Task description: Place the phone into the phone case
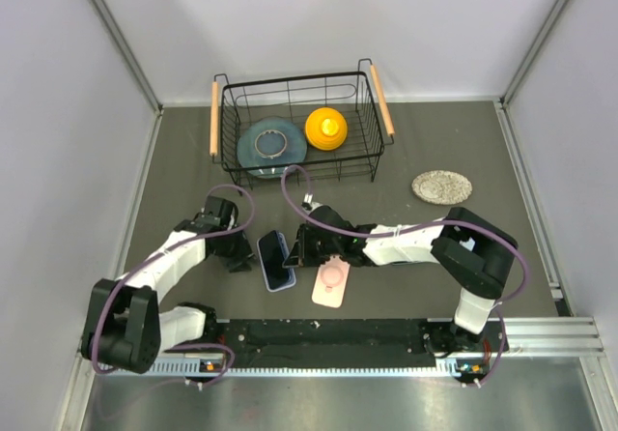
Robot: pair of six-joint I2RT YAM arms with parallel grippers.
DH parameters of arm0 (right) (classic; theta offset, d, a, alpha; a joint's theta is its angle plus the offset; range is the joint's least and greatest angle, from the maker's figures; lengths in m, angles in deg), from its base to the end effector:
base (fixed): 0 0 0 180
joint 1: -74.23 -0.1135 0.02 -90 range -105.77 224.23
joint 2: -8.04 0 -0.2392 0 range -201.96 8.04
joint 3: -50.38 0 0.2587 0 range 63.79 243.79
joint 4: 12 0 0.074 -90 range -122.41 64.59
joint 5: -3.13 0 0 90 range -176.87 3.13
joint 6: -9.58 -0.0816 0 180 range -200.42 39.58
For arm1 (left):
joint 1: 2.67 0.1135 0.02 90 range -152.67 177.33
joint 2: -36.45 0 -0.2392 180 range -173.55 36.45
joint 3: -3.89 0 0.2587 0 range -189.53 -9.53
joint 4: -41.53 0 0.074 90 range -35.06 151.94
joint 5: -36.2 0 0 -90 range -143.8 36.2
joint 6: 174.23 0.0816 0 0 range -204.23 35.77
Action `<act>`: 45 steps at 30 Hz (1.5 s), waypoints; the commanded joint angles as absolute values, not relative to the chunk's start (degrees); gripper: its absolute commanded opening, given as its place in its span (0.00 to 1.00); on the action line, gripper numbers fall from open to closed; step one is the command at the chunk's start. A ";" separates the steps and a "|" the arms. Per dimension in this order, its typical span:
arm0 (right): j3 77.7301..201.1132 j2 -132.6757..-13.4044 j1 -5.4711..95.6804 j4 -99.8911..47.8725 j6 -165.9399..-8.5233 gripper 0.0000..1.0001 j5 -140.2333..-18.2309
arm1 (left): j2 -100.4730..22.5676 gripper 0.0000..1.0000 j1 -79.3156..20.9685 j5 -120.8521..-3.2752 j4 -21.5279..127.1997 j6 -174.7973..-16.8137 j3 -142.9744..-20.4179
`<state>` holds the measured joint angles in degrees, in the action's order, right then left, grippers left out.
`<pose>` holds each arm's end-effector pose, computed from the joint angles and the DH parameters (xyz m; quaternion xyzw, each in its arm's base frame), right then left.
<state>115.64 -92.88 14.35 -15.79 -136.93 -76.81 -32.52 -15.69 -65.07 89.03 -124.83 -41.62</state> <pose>0.1857 0.3485 0.0995 -0.0639 0.8993 0.4032 0.1568 0.2124 -0.0655 0.0882 -0.2182 0.9570 -0.1607 0.1032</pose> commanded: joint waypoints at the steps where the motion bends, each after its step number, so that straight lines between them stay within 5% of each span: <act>1: 115.03 -92.07 14.20 -13.38 -135.87 0.02 -79.76 | -29.03 0.37 -15.86 -64.69 90.10 -125.01 -43.19; 19: 111.78 -96.72 14.20 -7.84 -139.39 0.02 -78.26 | -32.54 0.33 -15.86 -74.19 79.64 -124.22 -37.39; 33: 117.84 -90.05 14.20 -23.65 -131.22 0.37 -82.21 | -30.52 0.44 -16.03 -68.13 85.44 -121.32 -40.81; 45: 118.54 -95.14 14.47 -15.66 -128.40 0.60 -74.49 | -36.67 0.43 -16.12 -69.09 82.28 -121.76 -41.52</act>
<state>116.43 -92.91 14.62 -20.92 -129.91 -77.75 -34.40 -15.84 -69.62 84.76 -122.44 -40.77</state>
